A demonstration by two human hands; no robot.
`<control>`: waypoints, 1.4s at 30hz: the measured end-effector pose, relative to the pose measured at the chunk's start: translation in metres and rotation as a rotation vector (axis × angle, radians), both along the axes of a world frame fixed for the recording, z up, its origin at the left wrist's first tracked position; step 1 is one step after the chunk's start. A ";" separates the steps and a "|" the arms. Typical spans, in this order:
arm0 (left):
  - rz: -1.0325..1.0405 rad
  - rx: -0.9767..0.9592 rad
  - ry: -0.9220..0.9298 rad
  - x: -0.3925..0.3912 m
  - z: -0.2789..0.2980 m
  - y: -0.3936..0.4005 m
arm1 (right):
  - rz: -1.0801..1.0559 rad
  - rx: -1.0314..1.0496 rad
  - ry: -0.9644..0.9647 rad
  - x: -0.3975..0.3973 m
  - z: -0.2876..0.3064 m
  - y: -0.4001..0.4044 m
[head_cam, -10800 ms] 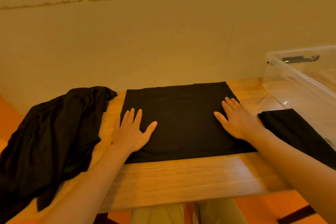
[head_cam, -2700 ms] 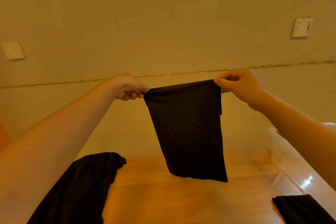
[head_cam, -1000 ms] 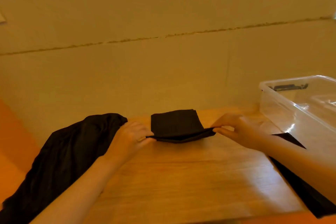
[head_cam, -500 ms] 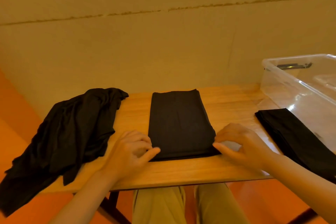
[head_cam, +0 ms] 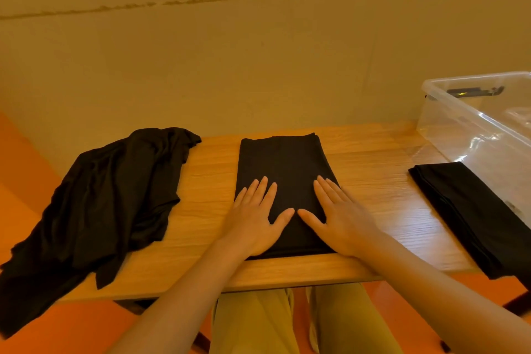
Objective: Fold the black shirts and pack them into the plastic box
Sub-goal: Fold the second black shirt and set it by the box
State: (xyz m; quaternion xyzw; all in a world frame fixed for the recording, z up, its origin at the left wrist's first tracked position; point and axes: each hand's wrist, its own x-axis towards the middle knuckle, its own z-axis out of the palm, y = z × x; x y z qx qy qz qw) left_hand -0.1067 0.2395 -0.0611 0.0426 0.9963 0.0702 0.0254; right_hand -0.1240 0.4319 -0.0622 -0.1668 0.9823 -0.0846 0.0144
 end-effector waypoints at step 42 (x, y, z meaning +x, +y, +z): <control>0.129 -0.008 -0.062 -0.169 0.004 -0.019 | -0.123 0.039 -0.082 -0.175 0.008 -0.011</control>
